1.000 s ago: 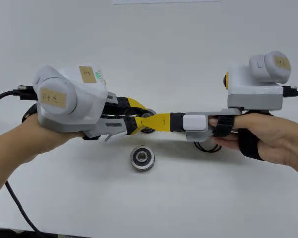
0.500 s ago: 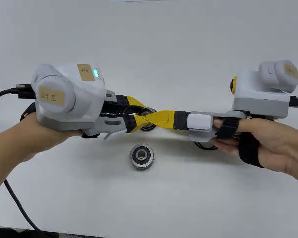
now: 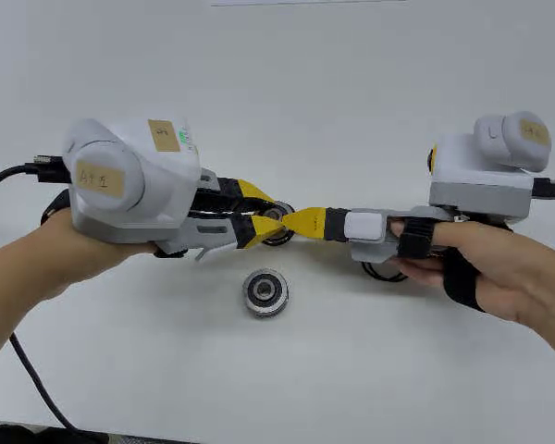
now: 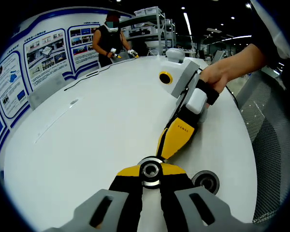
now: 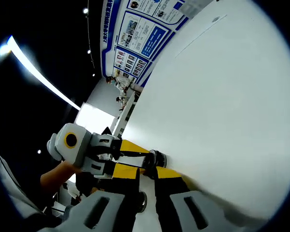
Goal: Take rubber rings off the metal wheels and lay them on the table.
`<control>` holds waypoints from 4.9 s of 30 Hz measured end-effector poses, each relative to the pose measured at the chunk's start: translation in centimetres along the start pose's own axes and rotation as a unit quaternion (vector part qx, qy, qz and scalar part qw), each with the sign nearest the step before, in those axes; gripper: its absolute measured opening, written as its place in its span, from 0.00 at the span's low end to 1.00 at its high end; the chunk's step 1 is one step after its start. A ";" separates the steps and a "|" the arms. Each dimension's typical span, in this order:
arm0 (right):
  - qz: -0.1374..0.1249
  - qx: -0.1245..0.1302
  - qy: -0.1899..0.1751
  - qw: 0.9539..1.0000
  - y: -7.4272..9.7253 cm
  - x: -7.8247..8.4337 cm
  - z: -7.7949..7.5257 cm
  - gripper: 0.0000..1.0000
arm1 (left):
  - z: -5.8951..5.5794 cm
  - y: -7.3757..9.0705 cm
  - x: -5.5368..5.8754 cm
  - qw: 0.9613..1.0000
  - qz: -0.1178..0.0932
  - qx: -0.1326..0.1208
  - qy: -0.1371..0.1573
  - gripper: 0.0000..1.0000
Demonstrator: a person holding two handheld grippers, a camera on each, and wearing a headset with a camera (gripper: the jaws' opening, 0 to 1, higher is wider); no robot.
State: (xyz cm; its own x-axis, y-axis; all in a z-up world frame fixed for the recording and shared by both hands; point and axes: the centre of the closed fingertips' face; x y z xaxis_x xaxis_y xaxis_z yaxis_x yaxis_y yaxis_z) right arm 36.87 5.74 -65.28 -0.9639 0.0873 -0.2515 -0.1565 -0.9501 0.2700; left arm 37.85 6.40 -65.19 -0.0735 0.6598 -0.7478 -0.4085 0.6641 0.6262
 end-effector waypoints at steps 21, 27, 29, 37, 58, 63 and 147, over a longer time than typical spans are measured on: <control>-0.013 0.038 -0.038 0.998 0.0 -0.2 -0.7 0.02 | 0.0 0.0 0.0 1.000 0.000 -0.001 -0.001 0.12; -0.018 0.049 -0.051 0.997 0.1 -0.1 -0.6 0.02 | 0.0 0.0 0.0 1.000 0.000 -0.001 -0.001 0.12; -0.022 0.055 -0.061 0.996 0.1 -0.2 -0.5 0.01 | 0.0 0.0 0.0 1.000 0.000 -0.002 -0.001 0.12; -0.033 0.069 -0.062 0.995 0.1 -0.1 0.0 0.01 | 0.0 0.0 0.0 1.000 0.000 -0.001 0.001 0.12; -0.033 0.066 -0.042 0.996 -0.2 -0.2 0.4 0.00 | 0.0 0.1 0.0 1.000 -0.001 -0.003 -0.002 0.12; -0.033 0.060 -0.030 0.997 -0.2 -0.2 0.5 0.00 | -0.1 0.1 0.0 1.000 -0.003 -0.004 -0.001 0.12; -0.059 0.021 0.002 0.998 -1.2 -1.8 3.8 0.02 | 2.8 6.4 -0.5 0.989 -0.037 -0.123 0.067 0.27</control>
State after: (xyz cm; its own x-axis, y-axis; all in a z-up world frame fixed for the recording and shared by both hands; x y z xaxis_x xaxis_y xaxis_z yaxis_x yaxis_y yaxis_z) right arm 37.93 7.84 -61.60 -0.9372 0.1968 -0.2880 -0.2782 -0.9197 0.2771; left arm 37.85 11.31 -60.16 -0.1483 0.5487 -0.8228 -0.6259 0.5921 0.5076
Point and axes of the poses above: the centre of the closed fingertips' face, and the gripper's own axes: y roughly backward along the fingers, z roughly to its left, x roughly out of its underside, and after that the axes turned 12 degrees about -y, right-handed
